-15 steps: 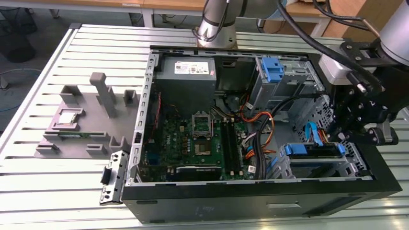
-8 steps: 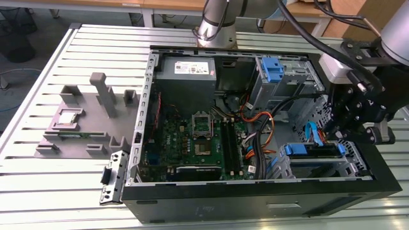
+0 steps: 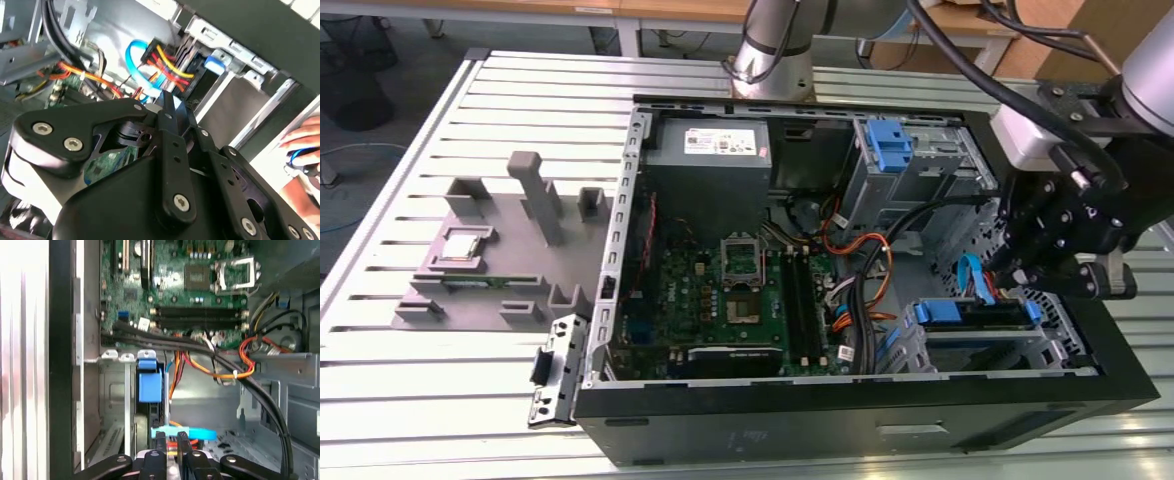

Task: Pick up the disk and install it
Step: 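Insert the second disk wire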

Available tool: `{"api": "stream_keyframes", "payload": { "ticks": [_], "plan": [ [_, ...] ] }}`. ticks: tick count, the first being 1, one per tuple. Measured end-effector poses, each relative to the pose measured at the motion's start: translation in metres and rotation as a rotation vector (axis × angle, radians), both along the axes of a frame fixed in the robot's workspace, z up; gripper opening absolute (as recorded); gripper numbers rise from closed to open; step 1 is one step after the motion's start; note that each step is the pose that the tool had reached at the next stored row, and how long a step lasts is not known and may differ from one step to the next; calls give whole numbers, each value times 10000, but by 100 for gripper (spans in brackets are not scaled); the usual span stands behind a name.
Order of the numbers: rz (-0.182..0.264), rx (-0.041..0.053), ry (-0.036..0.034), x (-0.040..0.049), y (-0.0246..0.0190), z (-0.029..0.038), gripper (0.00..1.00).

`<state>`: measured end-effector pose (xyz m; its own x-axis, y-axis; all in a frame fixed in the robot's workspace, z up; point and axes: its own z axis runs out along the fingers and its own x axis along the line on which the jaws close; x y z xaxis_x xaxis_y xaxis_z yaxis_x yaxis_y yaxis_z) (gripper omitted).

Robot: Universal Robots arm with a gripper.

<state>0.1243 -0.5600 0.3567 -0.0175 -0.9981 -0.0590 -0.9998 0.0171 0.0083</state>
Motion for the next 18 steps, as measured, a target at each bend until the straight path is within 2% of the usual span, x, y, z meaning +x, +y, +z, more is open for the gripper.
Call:
{"api": "stream_keyframes", "payload": {
  "ticks": [1,2,18],
  "plan": [
    [0,0,152,7,0,0,24],
    [0,1,173,7,0,0,24],
    [-2,2,269,7,0,0,24]
  ]
}}
